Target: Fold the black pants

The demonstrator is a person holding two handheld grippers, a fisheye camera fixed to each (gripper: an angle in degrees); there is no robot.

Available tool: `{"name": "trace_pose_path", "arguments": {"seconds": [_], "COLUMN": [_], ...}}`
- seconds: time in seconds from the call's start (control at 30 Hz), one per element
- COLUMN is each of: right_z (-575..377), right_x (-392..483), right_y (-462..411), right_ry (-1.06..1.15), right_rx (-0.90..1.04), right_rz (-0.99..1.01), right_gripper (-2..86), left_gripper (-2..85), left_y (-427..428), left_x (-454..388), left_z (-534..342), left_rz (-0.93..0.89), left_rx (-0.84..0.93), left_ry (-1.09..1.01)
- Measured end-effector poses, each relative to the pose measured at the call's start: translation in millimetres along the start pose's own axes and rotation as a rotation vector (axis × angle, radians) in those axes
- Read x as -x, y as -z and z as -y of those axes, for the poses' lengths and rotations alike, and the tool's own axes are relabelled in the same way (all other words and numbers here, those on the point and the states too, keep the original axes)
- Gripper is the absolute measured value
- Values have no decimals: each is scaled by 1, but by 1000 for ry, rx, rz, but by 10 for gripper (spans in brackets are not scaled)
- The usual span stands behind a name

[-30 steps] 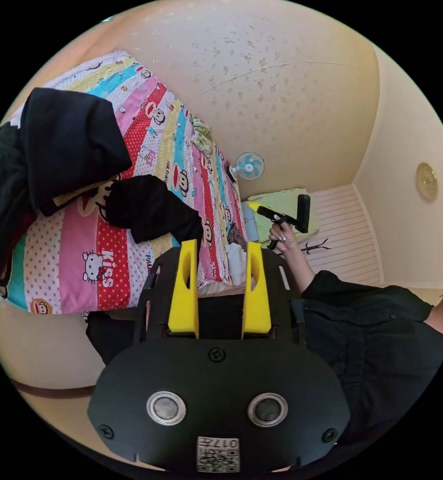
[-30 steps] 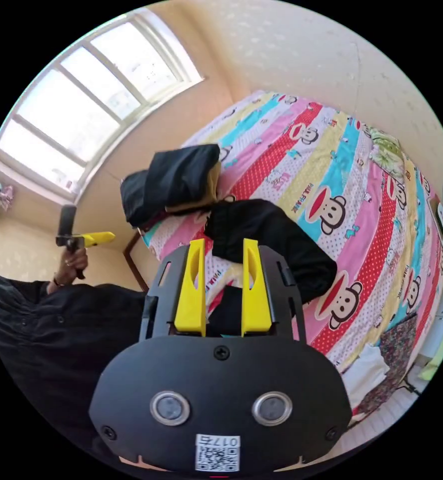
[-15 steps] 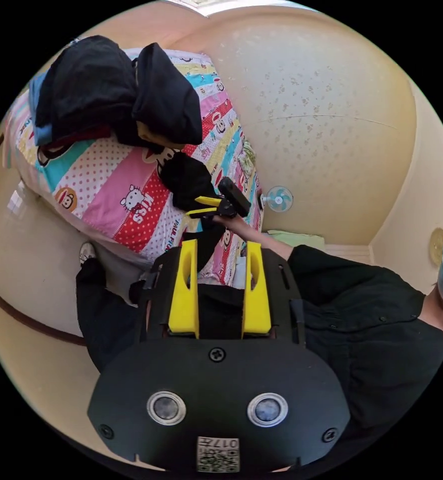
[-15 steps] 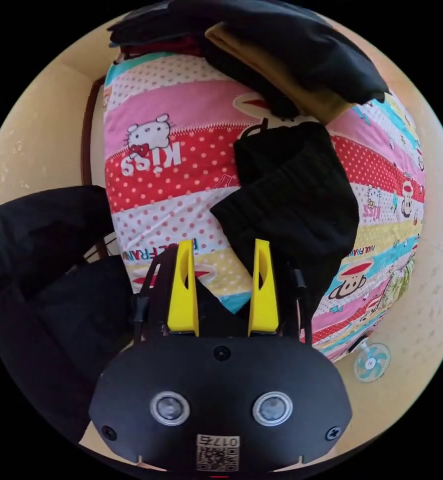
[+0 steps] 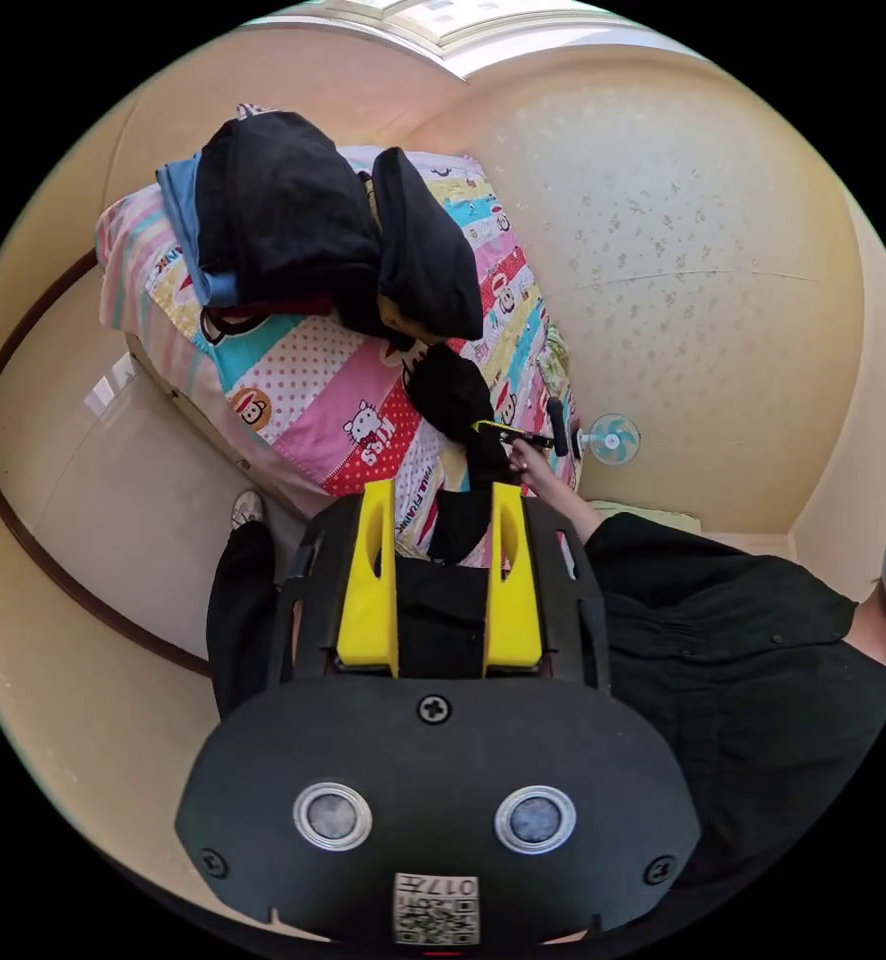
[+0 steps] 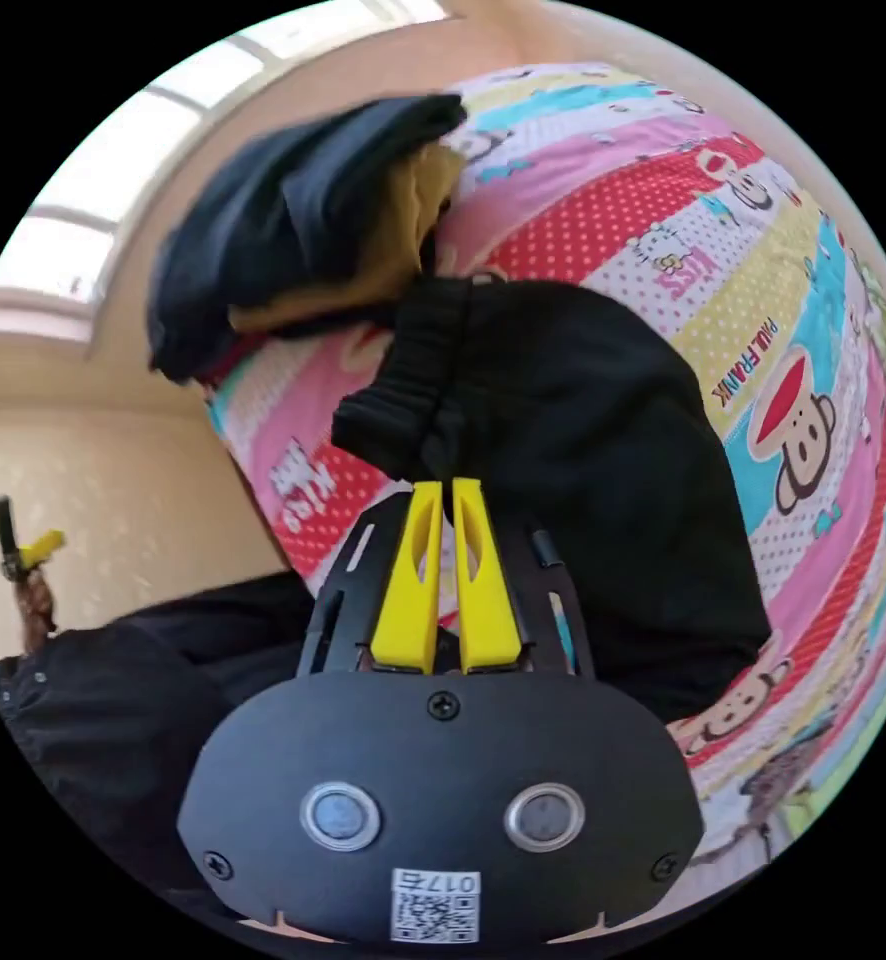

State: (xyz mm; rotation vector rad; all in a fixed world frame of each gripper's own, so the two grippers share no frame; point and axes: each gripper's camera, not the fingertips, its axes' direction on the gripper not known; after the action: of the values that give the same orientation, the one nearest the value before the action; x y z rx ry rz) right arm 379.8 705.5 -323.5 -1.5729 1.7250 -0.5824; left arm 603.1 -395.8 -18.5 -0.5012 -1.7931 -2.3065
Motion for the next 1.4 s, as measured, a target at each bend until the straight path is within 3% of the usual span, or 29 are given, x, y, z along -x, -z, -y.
{"name": "trace_pose_path", "arguments": {"seconds": [0.07, 0.2, 0.47, 0.7, 0.77, 0.83, 0.93, 1.0, 1.07, 1.13, 1.27, 1.4], "right_z": [-45, -121, -290, -374, -391, -401, -421, -432, -450, -469, -536, -606], "right_x": [-22, -40, 6, 74, 101, 119, 146, 155, 162, 164, 156, 155], "right_y": [83, 190, 332, 444, 482, 505, 536, 554, 578, 594, 623, 632], "right_ry": [-109, -203, -17, 257, 332, 389, 452, 477, 507, 529, 574, 623], "right_rx": [-288, -631, -1199, -1381, -1392, -1396, -1431, -1442, -1453, -1471, -1545, -1632], "right_rz": [250, 481, 995, 1043, 1017, 1031, 1044, 1038, 1028, 1006, 933, 849], "right_gripper": [28, 27, 26, 25, 25, 26, 26, 26, 26, 26, 25, 25], "left_gripper": [138, 150, 167, 183, 185, 183, 176, 161, 87, 43, 24, 15], "left_y": [-15, -55, -115, -96, -87, -83, -110, -114, -100, -55, 26, 103], "left_x": [-6, -26, -126, -231, -256, -278, -294, -304, -314, -321, -326, -335], "left_z": [4, 14, -32, -140, -179, -232, -285, -306, -314, -306, -274, -236], "left_rz": [-29, -100, -45, 142, 228, 424, 711, 714, 666, 447, 107, -409], "left_rx": [22, 105, 229, 23, -105, -400, -692, -787, -925, -1018, -1032, -879], "left_ry": [-49, -161, -647, -1190, -1312, -1438, -1601, -1638, -1549, -1405, -1189, -1111]}}
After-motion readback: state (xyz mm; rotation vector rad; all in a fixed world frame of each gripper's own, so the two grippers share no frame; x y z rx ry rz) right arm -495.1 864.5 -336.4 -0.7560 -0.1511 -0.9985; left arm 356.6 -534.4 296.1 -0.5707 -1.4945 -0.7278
